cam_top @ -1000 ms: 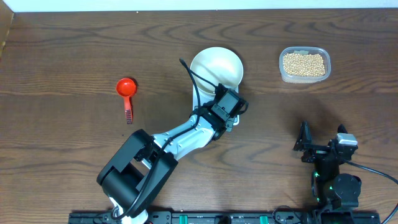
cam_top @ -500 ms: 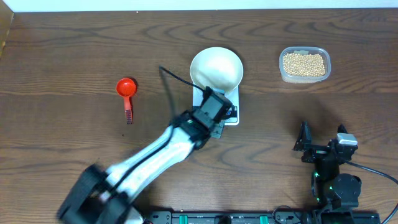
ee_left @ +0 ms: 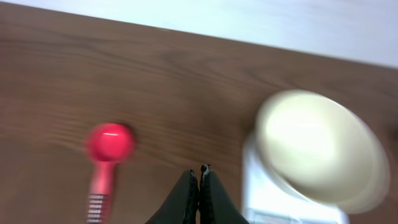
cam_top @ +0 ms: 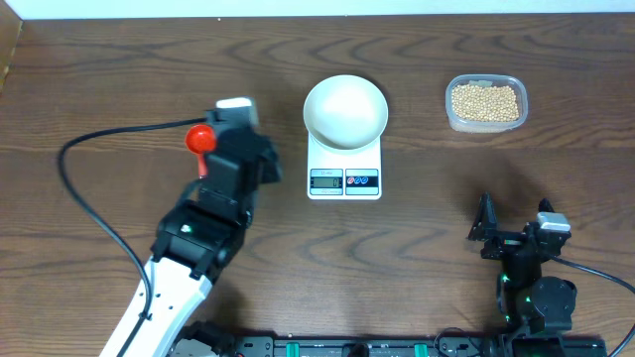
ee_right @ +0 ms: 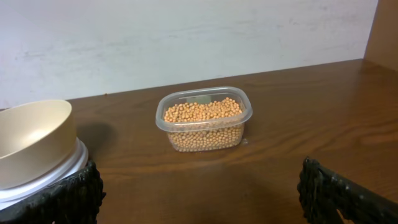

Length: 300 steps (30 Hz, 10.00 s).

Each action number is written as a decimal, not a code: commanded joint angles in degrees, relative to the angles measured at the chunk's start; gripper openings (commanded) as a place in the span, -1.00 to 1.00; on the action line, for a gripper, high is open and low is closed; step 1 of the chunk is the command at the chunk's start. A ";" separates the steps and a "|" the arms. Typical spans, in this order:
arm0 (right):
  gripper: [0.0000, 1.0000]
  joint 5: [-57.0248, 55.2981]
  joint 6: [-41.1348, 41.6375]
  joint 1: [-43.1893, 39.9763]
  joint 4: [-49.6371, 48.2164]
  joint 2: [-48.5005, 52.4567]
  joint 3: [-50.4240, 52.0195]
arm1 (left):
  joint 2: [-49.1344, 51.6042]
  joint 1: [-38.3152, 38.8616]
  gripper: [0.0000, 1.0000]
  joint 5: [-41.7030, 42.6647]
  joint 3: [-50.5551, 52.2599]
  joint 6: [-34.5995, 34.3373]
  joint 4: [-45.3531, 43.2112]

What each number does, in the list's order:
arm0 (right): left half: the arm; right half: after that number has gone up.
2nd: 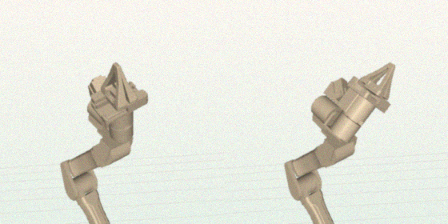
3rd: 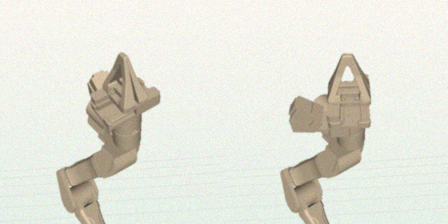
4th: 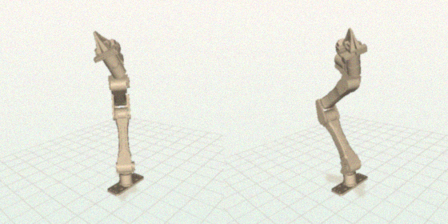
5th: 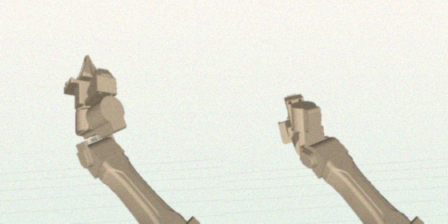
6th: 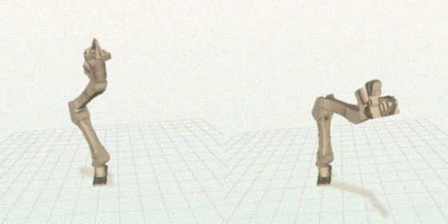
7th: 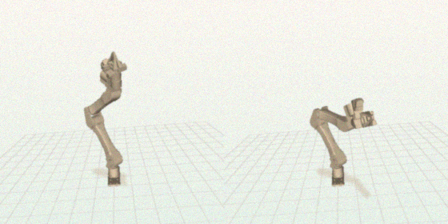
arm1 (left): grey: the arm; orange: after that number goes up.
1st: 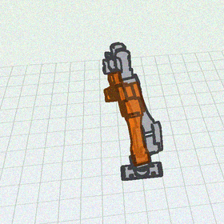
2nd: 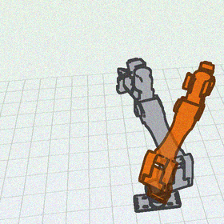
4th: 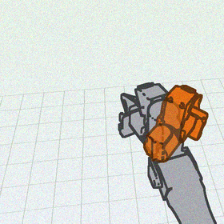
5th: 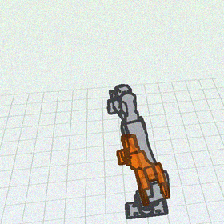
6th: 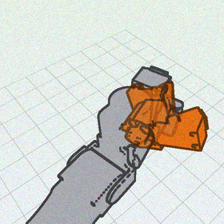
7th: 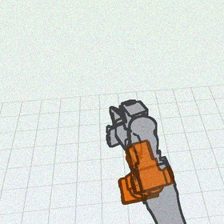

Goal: Scoop item into bowl and weigh 50g on scale

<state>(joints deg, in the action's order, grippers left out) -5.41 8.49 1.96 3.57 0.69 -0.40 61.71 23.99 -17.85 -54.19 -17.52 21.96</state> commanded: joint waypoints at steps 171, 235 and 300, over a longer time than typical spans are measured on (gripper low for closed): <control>0.99 -0.28 -0.44 0.50 0.11 -0.37 0.11 | 38.47 -36.59 -0.86 77.15 -18.45 -30.40 -38.29; 0.98 44.33 19.30 -3.41 -7.96 67.76 -58.95 | 38.47 -12.00 -0.86 61.40 -18.82 -54.42 -63.43; -0.24 49.09 67.76 5.09 -18.29 91.49 -64.63 | 38.62 4.44 -0.86 38.45 -18.80 -56.63 -54.62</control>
<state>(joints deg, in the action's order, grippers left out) 43.05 75.90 6.76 -14.79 92.20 -64.07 100.18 28.42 17.10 -72.38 -75.96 -31.70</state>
